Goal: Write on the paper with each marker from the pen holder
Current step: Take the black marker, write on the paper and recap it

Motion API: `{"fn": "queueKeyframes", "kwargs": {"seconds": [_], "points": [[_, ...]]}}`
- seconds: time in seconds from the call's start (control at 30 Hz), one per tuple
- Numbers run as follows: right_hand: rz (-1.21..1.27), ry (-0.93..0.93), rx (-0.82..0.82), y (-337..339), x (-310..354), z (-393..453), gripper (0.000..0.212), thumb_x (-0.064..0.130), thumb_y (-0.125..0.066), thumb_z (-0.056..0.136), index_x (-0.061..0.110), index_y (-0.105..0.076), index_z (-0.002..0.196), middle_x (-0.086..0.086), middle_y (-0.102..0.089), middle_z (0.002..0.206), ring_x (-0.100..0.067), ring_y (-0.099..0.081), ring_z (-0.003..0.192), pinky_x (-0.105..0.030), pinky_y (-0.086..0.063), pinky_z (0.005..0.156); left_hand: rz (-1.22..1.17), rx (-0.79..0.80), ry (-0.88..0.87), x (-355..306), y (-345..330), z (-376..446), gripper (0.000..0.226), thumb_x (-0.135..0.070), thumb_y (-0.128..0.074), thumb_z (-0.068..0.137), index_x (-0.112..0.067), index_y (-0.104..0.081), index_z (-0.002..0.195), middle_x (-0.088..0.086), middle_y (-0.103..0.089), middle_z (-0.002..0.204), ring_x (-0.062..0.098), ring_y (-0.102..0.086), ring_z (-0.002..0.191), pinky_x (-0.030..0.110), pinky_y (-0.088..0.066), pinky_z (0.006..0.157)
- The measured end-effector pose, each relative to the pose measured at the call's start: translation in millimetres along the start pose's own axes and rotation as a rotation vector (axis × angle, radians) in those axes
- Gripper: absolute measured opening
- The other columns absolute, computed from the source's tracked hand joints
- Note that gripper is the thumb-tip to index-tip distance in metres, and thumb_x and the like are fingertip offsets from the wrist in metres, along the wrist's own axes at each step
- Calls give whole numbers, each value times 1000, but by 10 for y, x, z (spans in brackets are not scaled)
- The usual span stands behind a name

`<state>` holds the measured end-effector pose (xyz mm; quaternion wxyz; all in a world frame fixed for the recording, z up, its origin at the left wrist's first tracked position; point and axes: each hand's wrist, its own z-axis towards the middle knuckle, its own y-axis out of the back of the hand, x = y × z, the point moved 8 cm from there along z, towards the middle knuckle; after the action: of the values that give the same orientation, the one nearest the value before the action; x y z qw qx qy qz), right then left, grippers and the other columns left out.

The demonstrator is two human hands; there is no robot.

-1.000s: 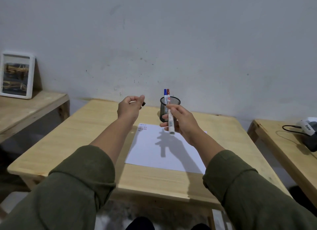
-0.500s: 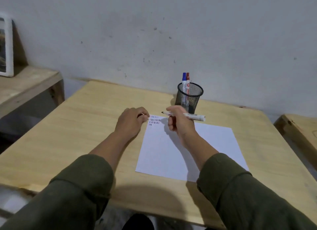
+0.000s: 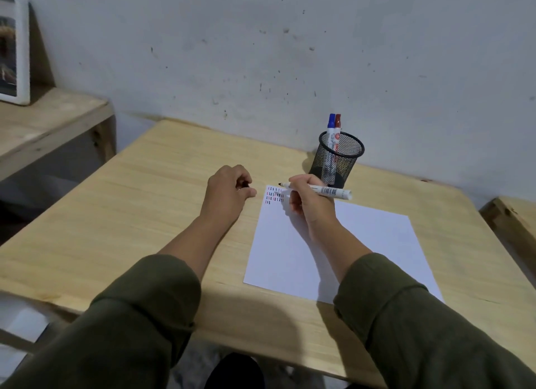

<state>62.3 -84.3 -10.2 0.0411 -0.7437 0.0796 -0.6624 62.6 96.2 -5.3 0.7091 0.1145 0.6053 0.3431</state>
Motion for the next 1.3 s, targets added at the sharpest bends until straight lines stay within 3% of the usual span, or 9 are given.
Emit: {"fn": "queueKeyframes", "kwargs": {"seconds": [0.17,0.27,0.33,0.47,0.67,0.77,1.0,1.3], "points": [[-92,24,-1,18,-12,30,19,9,-61,81,18,-58,64,5,-47,45,-9,-41,45,-20,-39,47,-44,-13,-35,-72,45,-87,47,-19,-74,74,-19,-56,118,0,-50,113,8,-48,95,12,-31,78],[-112,44,-12,51,-12,64,15,9,-62,80,17,-62,67,5,-50,46,-10,-42,46,-20,-38,49,95,-95,-30,-103,155,-225,65,-37,-74,71,-24,-46,128,-1,-42,130,11,-42,118,32,-31,97],[-145,61,-33,80,-17,80,9,10,-63,79,14,-63,70,4,-51,49,-10,-44,46,-21,-38,49,189,-94,6,-73,195,-332,72,-45,-76,65,-28,-44,128,-3,-39,131,14,-33,125,37,-28,98],[-283,78,-72,104,-59,97,10,19,-61,76,14,-63,68,4,-55,51,-11,-47,47,-26,-38,52,258,21,-99,-67,129,-475,56,-50,-75,64,-35,-58,114,-7,-45,120,15,-34,119,27,-21,89],[-505,145,-93,92,-65,80,18,24,-58,79,7,-62,74,-1,-60,63,-14,-54,60,-28,-43,59,268,169,-185,-61,0,-506,28,-49,-61,80,-42,-66,107,-15,-47,104,10,-36,113,25,-19,89],[-550,186,-93,77,-55,71,27,25,-58,79,-2,-63,80,-4,-61,67,-15,-55,63,-26,-44,59,274,173,-183,-57,-12,-498,26,-49,-58,81,-43,-67,105,-16,-48,102,8,-37,112,25,-18,90],[-633,214,-101,74,-38,78,24,23,-58,80,1,-64,77,2,-58,62,-9,-53,60,-15,-37,49,266,179,-182,-58,-26,-488,28,-50,-60,80,-40,-68,105,-16,-48,103,6,-38,113,25,-17,90],[-613,218,-93,62,-46,78,24,23,-58,81,1,-66,83,-2,-64,69,-12,-57,66,-19,-40,55,269,180,-182,-48,-30,-485,29,-51,-61,79,-40,-68,105,-16,-48,104,6,-39,113,26,-18,91]]}}
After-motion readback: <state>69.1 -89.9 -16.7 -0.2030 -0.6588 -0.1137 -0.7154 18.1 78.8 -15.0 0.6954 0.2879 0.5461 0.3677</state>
